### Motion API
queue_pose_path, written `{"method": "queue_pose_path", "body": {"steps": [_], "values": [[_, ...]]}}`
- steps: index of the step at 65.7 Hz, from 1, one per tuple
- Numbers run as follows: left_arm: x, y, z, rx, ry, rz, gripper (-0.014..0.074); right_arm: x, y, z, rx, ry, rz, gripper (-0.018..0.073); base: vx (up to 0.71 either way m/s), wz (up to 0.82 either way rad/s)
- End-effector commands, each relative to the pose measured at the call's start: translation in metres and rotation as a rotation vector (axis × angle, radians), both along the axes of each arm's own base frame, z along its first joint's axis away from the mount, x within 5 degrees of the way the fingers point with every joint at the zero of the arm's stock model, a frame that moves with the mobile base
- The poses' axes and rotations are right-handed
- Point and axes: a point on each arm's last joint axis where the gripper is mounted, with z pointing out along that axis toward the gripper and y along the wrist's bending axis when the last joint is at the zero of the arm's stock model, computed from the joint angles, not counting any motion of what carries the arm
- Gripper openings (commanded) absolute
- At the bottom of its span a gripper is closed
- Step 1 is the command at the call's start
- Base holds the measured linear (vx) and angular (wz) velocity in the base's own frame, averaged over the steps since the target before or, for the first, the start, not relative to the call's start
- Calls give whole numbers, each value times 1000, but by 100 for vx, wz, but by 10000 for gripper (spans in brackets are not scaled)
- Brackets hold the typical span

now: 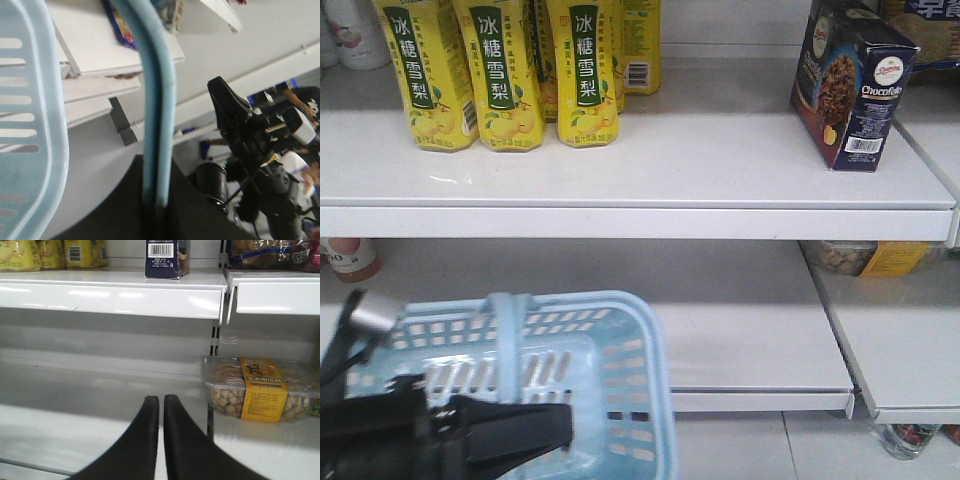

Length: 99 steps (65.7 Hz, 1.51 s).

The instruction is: Left arm holds basket, right arm returns cookies

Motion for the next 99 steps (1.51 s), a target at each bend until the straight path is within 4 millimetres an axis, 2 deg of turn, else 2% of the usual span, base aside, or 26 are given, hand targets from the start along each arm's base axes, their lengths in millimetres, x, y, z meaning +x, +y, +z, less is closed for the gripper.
{"method": "queue_pose_path", "body": {"steps": [1,8,13,21,32,41,69,77,99], "values": [[-24,22,6,-8,-150,103,-3,-1,2,15,-6,-85,20,-11,0,0],[-54,51,3,117,-446,192,-3,-1,2,15,-6,-85,20,-11,0,0],[-72,68,-3,124,-554,274,-3,-1,2,15,-6,-85,20,-11,0,0],[-90,89,-26,147,-661,392,-3,-1,2,15,-6,-85,20,-11,0,0],[-75,94,-60,400,-509,426,-3,0,2,14,-7,-74,18,-11,0,0],[-68,98,-85,519,-576,465,-3,0,2,14,-8,-73,18,-11,0,0],[-60,123,-77,724,-623,857,-3,0,2,14,-8,-73,18,-11,0,0],[-62,125,-73,744,-681,904,-3,0,2,14,-8,-73,18,-11,0,0],[-64,123,-65,665,-751,937,-3,0,2,14,-8,-73,18,-11,0,0]]}}
